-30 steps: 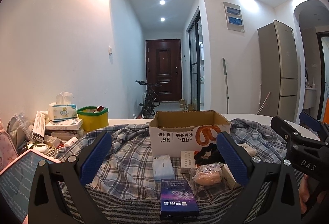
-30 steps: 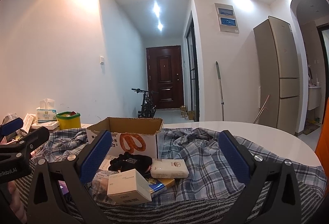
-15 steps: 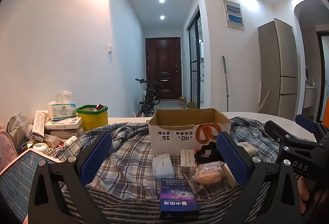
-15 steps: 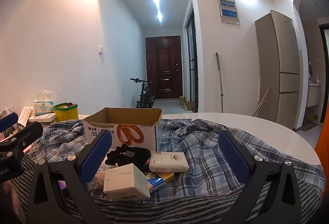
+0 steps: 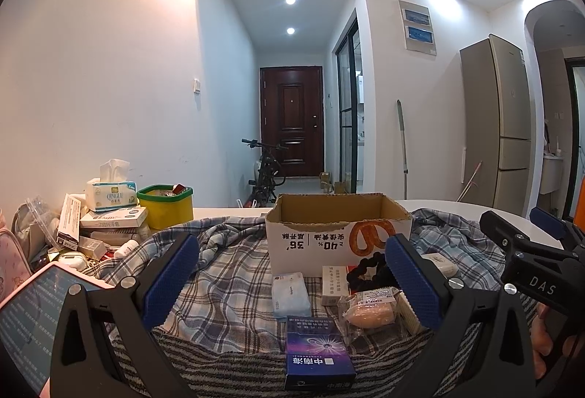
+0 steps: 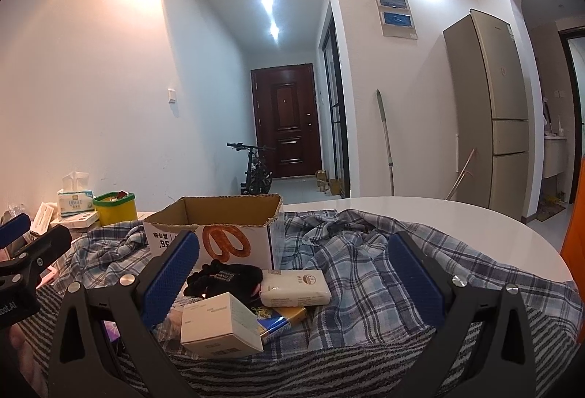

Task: Organize objects

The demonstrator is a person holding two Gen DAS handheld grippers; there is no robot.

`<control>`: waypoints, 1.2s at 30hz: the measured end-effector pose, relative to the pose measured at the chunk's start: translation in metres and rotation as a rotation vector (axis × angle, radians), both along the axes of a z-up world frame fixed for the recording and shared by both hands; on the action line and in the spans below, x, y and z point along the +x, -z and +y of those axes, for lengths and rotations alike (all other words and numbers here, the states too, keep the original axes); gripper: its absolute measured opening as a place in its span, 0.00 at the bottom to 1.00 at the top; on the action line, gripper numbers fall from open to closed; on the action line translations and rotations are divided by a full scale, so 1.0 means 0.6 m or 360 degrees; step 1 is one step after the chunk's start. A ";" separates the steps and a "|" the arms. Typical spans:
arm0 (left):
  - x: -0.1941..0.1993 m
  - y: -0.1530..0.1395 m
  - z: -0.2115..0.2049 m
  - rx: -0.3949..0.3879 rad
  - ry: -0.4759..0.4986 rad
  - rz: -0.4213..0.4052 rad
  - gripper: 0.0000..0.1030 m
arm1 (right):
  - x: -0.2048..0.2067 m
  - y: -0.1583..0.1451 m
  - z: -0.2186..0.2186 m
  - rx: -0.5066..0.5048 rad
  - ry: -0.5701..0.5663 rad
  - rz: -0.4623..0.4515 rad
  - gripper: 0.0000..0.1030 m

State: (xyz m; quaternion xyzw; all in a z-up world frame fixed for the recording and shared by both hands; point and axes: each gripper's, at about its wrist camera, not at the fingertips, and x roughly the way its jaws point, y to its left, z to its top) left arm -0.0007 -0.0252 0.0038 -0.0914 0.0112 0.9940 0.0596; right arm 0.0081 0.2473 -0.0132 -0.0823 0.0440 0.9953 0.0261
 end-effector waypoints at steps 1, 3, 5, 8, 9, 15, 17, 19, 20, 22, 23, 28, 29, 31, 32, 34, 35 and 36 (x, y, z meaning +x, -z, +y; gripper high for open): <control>0.001 0.000 0.000 0.0000 0.0000 0.0002 1.00 | 0.001 0.000 0.000 -0.0001 0.0000 0.0002 1.00; 0.000 0.000 -0.001 0.0001 0.0000 0.0001 1.00 | 0.001 0.000 0.000 0.0000 -0.0001 0.0007 1.00; 0.000 0.000 -0.001 0.0001 0.0000 0.0002 1.00 | 0.000 0.000 -0.002 0.0006 -0.0006 0.0003 1.00; 0.000 0.000 -0.001 0.0003 0.0000 0.0004 1.00 | 0.000 0.000 -0.004 0.0015 -0.0006 0.0000 1.00; -0.001 0.000 -0.001 0.0003 0.0000 0.0003 1.00 | 0.001 -0.001 -0.004 0.0015 -0.0006 0.0000 1.00; -0.007 0.003 -0.002 0.0010 0.0023 -0.0069 1.00 | 0.000 -0.001 -0.004 0.0003 -0.0013 -0.0009 1.00; -0.021 0.009 -0.002 0.0006 0.0045 -0.0198 1.00 | -0.002 -0.001 -0.005 0.0003 -0.0013 -0.0015 1.00; -0.030 0.018 -0.007 0.0029 0.0081 -0.0328 1.00 | -0.003 -0.001 -0.005 0.0004 -0.0014 -0.0022 1.00; -0.032 0.022 -0.010 0.0047 0.0090 -0.0376 1.00 | -0.003 -0.001 -0.004 0.0002 -0.0015 -0.0022 1.00; -0.029 0.028 -0.013 0.0057 0.0088 -0.0423 1.00 | -0.003 -0.001 -0.004 -0.0006 -0.0020 -0.0015 1.00; -0.027 0.031 -0.013 0.0046 0.0091 -0.0448 1.00 | -0.002 0.000 -0.002 -0.0010 -0.0022 -0.0010 1.00; -0.016 0.044 -0.004 -0.0010 0.0208 -0.0520 1.00 | -0.002 0.001 0.000 -0.0023 -0.0029 -0.0011 1.00; -0.014 0.047 -0.001 -0.0041 0.0189 -0.0525 1.00 | -0.002 0.002 0.002 -0.0031 -0.0034 -0.0012 1.00; -0.013 0.050 0.007 -0.0091 0.0156 -0.0536 1.00 | 0.002 0.002 0.005 -0.0051 -0.0047 0.0002 1.00; -0.016 0.053 0.015 -0.0125 0.0156 -0.0556 1.00 | 0.004 0.002 0.007 -0.0061 -0.0049 0.0011 1.00; -0.029 0.062 0.031 -0.0199 0.0149 -0.0621 1.00 | 0.004 0.003 0.011 -0.0080 -0.0051 0.0009 1.00; -0.036 0.066 0.034 -0.0215 0.0154 -0.0656 0.99 | 0.003 0.004 0.013 -0.0090 -0.0058 0.0003 1.00; -0.042 0.071 0.035 -0.0222 0.0157 -0.0688 0.94 | 0.002 0.004 0.015 -0.0103 -0.0066 -0.0006 1.00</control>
